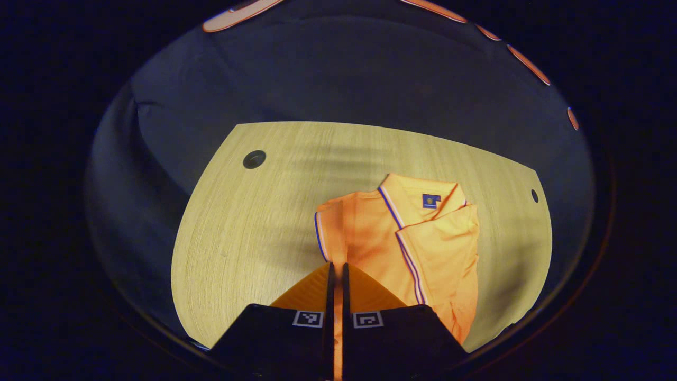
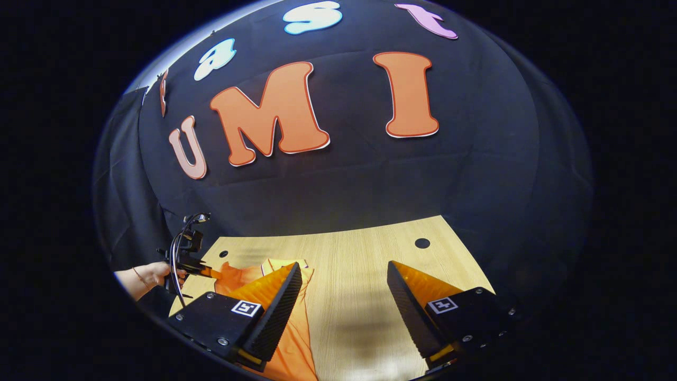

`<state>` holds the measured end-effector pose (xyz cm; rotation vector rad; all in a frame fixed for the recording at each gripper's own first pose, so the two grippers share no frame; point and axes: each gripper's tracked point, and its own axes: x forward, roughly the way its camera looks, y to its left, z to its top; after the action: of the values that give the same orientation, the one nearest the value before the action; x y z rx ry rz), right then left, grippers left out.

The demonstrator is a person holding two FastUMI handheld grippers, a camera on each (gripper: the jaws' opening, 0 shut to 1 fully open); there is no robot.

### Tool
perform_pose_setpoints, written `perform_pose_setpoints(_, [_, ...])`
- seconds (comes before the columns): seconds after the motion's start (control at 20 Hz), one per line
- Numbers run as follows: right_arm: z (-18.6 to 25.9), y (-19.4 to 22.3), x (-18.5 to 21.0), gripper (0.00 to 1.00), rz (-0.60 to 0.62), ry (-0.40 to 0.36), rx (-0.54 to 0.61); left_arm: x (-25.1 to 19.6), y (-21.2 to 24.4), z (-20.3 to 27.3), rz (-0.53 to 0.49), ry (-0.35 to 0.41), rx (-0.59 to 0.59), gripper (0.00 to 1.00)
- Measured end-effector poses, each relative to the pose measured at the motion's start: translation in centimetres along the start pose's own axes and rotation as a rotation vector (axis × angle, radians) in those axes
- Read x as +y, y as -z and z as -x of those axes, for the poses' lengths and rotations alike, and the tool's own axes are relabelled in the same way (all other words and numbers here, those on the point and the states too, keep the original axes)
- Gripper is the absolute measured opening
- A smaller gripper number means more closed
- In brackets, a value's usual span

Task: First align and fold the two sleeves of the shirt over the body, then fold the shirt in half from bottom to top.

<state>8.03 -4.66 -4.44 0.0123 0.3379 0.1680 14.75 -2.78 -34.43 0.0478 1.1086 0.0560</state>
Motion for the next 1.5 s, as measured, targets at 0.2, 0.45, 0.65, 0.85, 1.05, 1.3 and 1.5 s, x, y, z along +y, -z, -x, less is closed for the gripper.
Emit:
perform_pose_setpoints(0.2, [0.9, 0.4, -0.5, 0.99, -0.001, 0.007, 0.003, -3.8, 0.3, -0.1, -0.061, 0.029, 0.013, 0.06])
perform_pose_setpoints(0.45, [1.2, 1.5, -1.2, 0.99, -0.022, 0.024, 0.021, -7.6, 2.0, -1.4, -0.074, 0.052, 0.054, 0.08])
perform_pose_setpoints(0.65, [2.1, 2.1, -1.9, 0.99, -0.021, 0.033, 0.025, -10.3, 3.4, -2.7, -0.080, 0.088, 0.082, 0.08])
perform_pose_setpoints(0.85, [2.3, 2.6, -1.7, 0.99, -0.016, 0.039, 0.033, -12.8, 4.0, -1.8, -0.067, 0.153, 0.068, 0.16])
perform_pose_setpoints(1.05, [2.3, 3.1, -0.5, 0.99, -0.023, 0.026, 0.048, -14.1, 3.7, 0.0, -0.056, 0.214, 0.033, 0.32])
perform_pose_setpoints(1.3, [2.0, 3.8, 2.0, 0.99, -0.020, -0.001, 0.070, -13.4, 2.5, 4.6, -0.049, 0.277, -0.079, 0.63])
perform_pose_setpoints(1.5, [1.8, 4.2, 4.7, 0.99, 0.015, -0.031, 0.081, -10.7, 2.2, 8.1, -0.043, 0.276, -0.150, 0.98])
